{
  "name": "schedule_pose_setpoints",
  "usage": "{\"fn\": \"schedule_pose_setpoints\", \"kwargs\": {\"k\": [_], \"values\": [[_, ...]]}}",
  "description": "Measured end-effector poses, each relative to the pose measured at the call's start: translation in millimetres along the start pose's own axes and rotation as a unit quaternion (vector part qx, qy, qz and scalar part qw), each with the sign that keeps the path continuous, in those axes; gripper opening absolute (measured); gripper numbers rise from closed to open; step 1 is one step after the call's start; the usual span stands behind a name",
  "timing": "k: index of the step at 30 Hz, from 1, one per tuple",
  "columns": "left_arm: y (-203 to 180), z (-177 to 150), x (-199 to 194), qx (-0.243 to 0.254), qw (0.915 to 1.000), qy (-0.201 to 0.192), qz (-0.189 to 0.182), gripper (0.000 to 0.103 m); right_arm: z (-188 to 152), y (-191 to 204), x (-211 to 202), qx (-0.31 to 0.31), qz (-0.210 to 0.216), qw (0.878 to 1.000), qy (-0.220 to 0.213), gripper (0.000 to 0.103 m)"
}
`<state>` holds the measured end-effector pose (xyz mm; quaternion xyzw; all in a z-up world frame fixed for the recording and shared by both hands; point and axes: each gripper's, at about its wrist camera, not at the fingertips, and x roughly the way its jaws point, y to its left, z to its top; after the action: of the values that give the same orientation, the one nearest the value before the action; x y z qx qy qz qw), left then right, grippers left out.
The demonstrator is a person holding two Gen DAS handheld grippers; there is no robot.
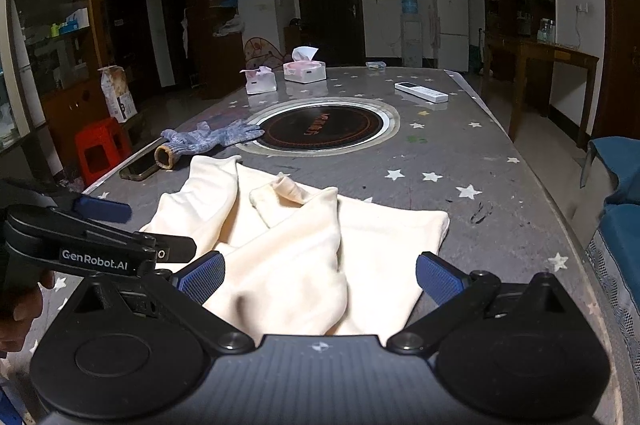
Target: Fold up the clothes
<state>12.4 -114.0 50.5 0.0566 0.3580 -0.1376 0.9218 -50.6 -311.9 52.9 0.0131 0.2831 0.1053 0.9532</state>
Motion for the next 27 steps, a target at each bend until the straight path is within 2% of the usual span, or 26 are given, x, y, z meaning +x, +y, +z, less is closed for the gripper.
{"fn": "schedule_pose_setpoints", "kwargs": {"k": [4,8,13,16,22,24,27], "values": [[1,3,13,0.005,0.9996,0.015,-0.024,0.067,9,-7,10,0.005,0.006,1.0,0.006,0.096],[2,3,24,0.009,0.9987,0.028,-0.043,0.051,21,-15,27,0.012,0.018,1.0,0.019,0.091],[7,3,28,0.009,0.9978,0.033,-0.056,0.023,35,-22,57,0.015,0.037,0.998,0.044,0.083],[12,3,27,0.005,0.9975,0.031,-0.063,0.012,41,-24,78,0.019,0.049,0.997,0.059,0.079],[18,3,15,-0.004,0.9975,0.017,-0.068,0.004,46,-23,116,0.026,0.064,0.994,0.087,0.063],[22,2,10,-0.008,0.9976,0.012,-0.068,0.004,46,-23,125,0.029,0.072,0.992,0.099,0.047],[30,0,-1,-0.021,0.9978,0.002,-0.063,0.003,44,-21,130,0.029,0.077,0.991,0.11,0.031]]}}
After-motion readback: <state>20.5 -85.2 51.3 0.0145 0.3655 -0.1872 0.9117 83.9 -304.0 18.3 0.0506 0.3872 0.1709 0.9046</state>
